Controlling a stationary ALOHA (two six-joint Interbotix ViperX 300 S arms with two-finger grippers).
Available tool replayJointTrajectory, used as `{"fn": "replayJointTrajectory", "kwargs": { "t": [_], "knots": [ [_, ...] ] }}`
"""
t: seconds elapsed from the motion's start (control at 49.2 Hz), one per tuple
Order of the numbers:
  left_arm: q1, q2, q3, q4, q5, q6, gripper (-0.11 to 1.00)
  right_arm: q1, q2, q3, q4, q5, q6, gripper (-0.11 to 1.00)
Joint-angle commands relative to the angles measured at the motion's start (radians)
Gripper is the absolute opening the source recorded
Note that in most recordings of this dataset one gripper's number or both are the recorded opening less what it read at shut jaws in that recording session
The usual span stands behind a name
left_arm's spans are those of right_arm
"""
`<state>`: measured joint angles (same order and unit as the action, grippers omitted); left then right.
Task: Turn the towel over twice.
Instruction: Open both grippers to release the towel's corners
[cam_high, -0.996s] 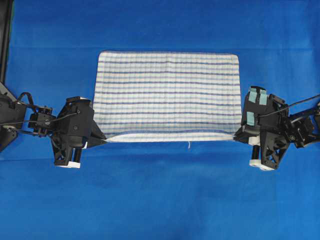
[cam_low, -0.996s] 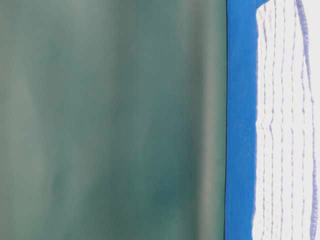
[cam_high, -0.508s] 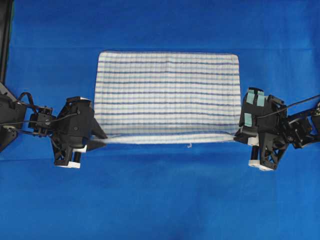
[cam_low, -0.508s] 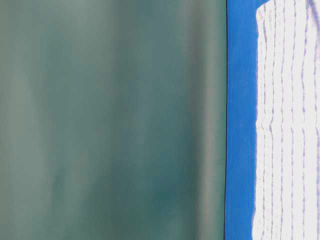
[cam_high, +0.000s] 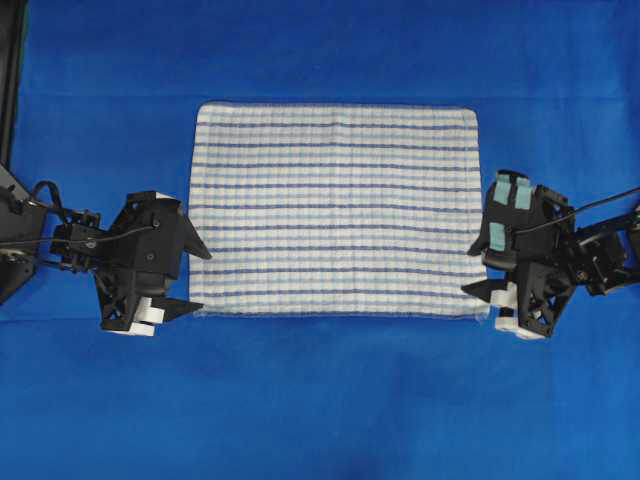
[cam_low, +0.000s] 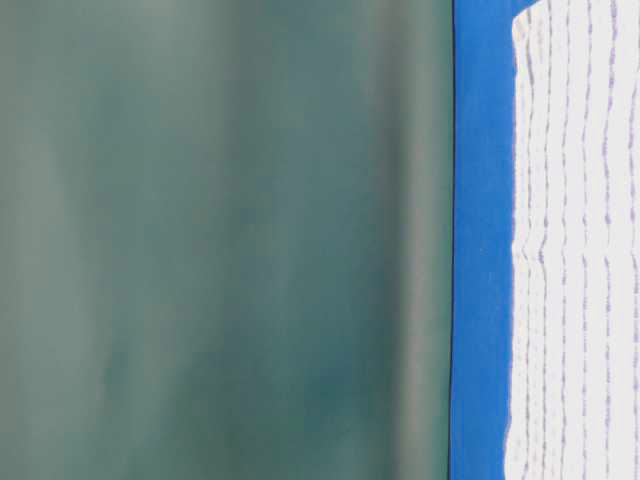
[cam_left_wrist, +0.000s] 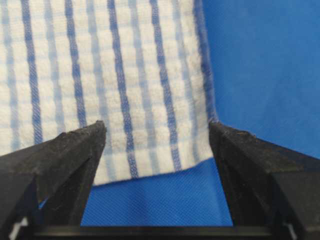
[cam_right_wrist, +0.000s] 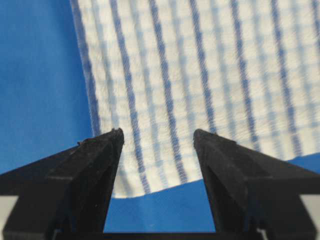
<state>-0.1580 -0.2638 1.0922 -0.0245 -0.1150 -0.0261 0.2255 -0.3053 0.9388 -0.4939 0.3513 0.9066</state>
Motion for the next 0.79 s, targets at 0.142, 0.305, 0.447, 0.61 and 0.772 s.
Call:
{"fn": "replayJointTrajectory", "kwargs": {
  "t": [0.142,0.305,0.447,0.61,0.772],
  "knots": [
    [0.017,-0.144,-0.058,-0.002,0.064,0.005,0.75,-0.021,-0.133,-0.037,-0.092,0.069,-0.002,0.63],
    [0.063,-0.242,-0.058,-0.002,0.066,0.005,0.75,-0.038,-0.247,-0.032,-0.172,0.089,-0.009,0.63],
    [0.107,-0.328,-0.04,-0.002,0.066,0.005,0.75,-0.04,-0.367,-0.011,-0.23,0.109,-0.011,0.62],
    [0.149,-0.442,0.003,-0.002,0.072,0.006,0.75,-0.038,-0.52,0.025,-0.291,0.161,-0.011,0.62],
    [0.176,-0.583,0.058,-0.002,0.121,0.008,0.75,-0.038,-0.666,0.097,-0.341,0.183,-0.011,0.62]
  ]
}}
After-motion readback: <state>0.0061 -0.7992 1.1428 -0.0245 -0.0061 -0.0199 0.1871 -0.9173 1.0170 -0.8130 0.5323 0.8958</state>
